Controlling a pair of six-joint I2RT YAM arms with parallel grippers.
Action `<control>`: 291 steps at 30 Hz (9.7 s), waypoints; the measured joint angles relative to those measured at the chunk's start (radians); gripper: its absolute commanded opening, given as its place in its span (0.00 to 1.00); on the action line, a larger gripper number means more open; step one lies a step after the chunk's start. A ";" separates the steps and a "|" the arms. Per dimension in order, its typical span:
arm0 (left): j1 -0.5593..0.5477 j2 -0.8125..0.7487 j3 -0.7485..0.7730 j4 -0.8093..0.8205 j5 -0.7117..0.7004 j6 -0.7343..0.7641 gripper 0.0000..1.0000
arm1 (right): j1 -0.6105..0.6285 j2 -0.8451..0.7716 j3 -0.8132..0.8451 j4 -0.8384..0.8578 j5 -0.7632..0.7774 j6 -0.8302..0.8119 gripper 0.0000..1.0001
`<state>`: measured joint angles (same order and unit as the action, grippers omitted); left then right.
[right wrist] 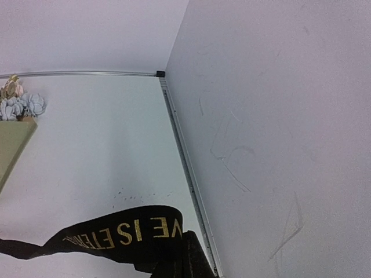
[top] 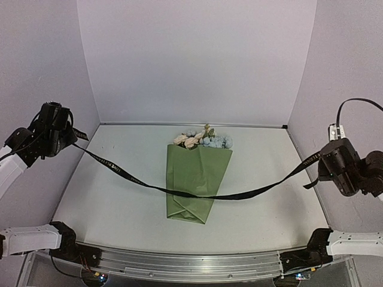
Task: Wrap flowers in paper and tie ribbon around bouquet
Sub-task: Straighten the ribbon in the folded bouquet, then place the ribbon on the folded bouquet, then move the folded bouquet to the center of the board, then pick up the folded bouquet from the center of the board, then place the folded bouquet on the ribbon, then pick up the ribbon at the center of the board.
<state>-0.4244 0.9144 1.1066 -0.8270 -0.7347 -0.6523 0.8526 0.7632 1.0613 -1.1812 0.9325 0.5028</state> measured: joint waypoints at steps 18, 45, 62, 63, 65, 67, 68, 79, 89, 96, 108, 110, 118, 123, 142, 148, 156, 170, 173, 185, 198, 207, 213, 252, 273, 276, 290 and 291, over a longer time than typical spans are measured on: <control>0.111 0.089 -0.407 0.141 0.090 -0.152 0.00 | -0.422 0.395 -0.104 -0.075 -0.216 0.083 0.00; 0.359 0.200 -0.394 0.314 0.444 -0.127 1.00 | -0.569 0.527 -0.074 -0.015 -0.415 0.031 0.98; 0.053 0.647 -0.083 0.583 1.003 0.030 1.00 | -0.458 0.628 -0.033 0.401 -1.078 0.124 0.98; 0.040 0.685 -0.067 0.600 1.032 0.034 1.00 | -0.447 0.660 -0.033 0.436 -1.101 0.135 0.98; 0.018 0.774 -0.023 0.639 1.097 0.047 1.00 | -0.424 0.734 -0.033 0.523 -1.150 0.162 0.98; 0.003 0.850 0.008 0.689 1.155 0.051 1.00 | -0.408 0.802 -0.033 0.602 -1.186 0.187 0.98; -0.003 0.880 0.017 0.710 1.180 0.052 1.00 | -0.401 0.831 -0.033 0.638 -1.203 0.198 0.98; -0.059 1.086 0.075 0.821 1.315 0.054 1.00 | -0.343 1.075 0.000 0.959 -1.321 0.332 0.98; -0.116 1.158 0.161 0.816 1.299 0.072 1.00 | -0.304 1.186 0.106 1.047 -1.345 0.391 0.86; -0.157 1.210 0.262 0.741 1.240 0.086 0.83 | -0.265 1.251 0.217 0.976 -1.319 0.383 0.84; -0.166 1.240 0.299 0.654 1.209 0.101 0.24 | -0.221 1.309 0.351 0.802 -1.251 0.336 0.80; -0.166 1.256 0.317 0.640 1.210 0.097 0.17 | -0.221 1.315 0.365 0.790 -1.242 0.331 0.75; -0.164 1.315 0.425 0.592 1.215 0.089 0.00 | -0.221 1.346 0.446 0.731 -1.224 0.292 0.71; -0.142 1.357 0.493 0.581 1.243 0.058 0.00 | -0.222 1.390 0.530 0.696 -1.210 0.244 0.83; -0.033 1.424 0.608 0.574 1.440 -0.119 0.00 | -0.250 1.438 0.671 0.620 -1.249 0.214 0.59; -0.032 1.433 0.609 0.573 1.452 -0.152 0.00 | -0.255 1.476 0.691 0.600 -1.237 0.253 0.78; -0.031 1.434 0.609 0.562 1.449 -0.160 0.00 | -0.255 1.447 0.613 0.576 -1.187 0.256 0.88; -0.028 1.434 0.609 0.562 1.470 -0.199 0.00 | -0.258 1.459 0.681 0.588 -1.221 0.307 0.13; -0.026 1.434 0.609 0.562 1.477 -0.214 0.00 | -0.258 1.459 0.696 0.581 -1.224 0.313 0.01; -0.025 1.431 0.585 0.566 1.493 -0.236 0.00 | -0.259 1.457 0.722 0.524 -1.237 0.313 0.00; -0.026 1.345 0.430 0.584 1.492 -0.239 0.00 | -0.241 1.409 0.706 0.499 -1.256 0.329 0.00; -0.049 1.287 0.322 0.628 1.492 -0.241 0.00 | -0.209 1.353 0.603 0.502 -1.244 0.338 0.00; -0.070 1.238 0.233 0.667 1.487 -0.254 0.00 | -0.181 1.307 0.525 0.512 -1.230 0.350 0.00; 0.055 0.358 -0.355 0.329 0.650 -0.480 0.72 | -0.232 0.556 -0.212 0.511 -0.947 0.354 0.92; 0.223 0.467 -0.462 0.236 0.480 -0.632 0.67 | -0.416 0.168 -0.535 0.446 -0.855 0.471 0.98; 0.226 0.523 -0.455 0.254 0.484 -0.630 0.60 | -0.443 0.163 -0.554 0.438 -0.850 0.479 0.98; 0.234 0.613 -0.403 0.343 0.487 -0.584 0.00 | -0.547 0.231 -0.576 0.435 -0.823 0.507 0.95; 0.234 0.615 -0.402 0.349 0.489 -0.578 0.00 | -0.556 0.245 -0.576 0.441 -0.823 0.511 0.95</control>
<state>-0.1905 1.5293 0.7048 -0.4784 -0.2458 -1.2301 0.2963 1.0078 0.4854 -0.7403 0.1093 1.0143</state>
